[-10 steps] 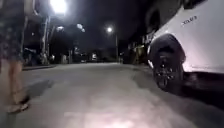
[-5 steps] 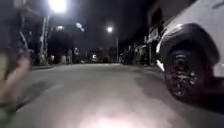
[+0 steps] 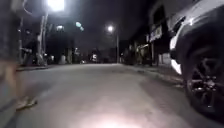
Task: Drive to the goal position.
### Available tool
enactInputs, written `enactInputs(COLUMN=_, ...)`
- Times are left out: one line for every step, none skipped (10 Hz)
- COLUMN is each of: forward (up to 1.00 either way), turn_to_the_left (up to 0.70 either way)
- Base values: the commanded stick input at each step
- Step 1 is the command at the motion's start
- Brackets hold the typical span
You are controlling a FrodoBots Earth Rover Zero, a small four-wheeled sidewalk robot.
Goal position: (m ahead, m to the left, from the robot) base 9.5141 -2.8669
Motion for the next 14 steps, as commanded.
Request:
enactInputs(forward=1.00, turn_to_the_left=0.00)
enactInputs(forward=1.00, turn_to_the_left=0.00)
enactInputs(forward=1.00, turn_to_the_left=0.00)
enactInputs(forward=1.00, turn_to_the_left=0.00)
enactInputs(forward=1.00, turn_to_the_left=0.00)
enactInputs(forward=1.00, turn_to_the_left=0.00)
enactInputs(forward=1.00, turn_to_the_left=0.00)
enactInputs(forward=1.00, turn_to_the_left=0.00)
enactInputs(forward=1.00, turn_to_the_left=0.00)
enactInputs(forward=1.00, turn_to_the_left=0.00)
enactInputs(forward=1.00, turn_to_the_left=0.00)
enactInputs(forward=1.00, turn_to_the_left=0.00)
enactInputs(forward=1.00, turn_to_the_left=0.00)
enactInputs(forward=1.00, turn_to_the_left=0.00)
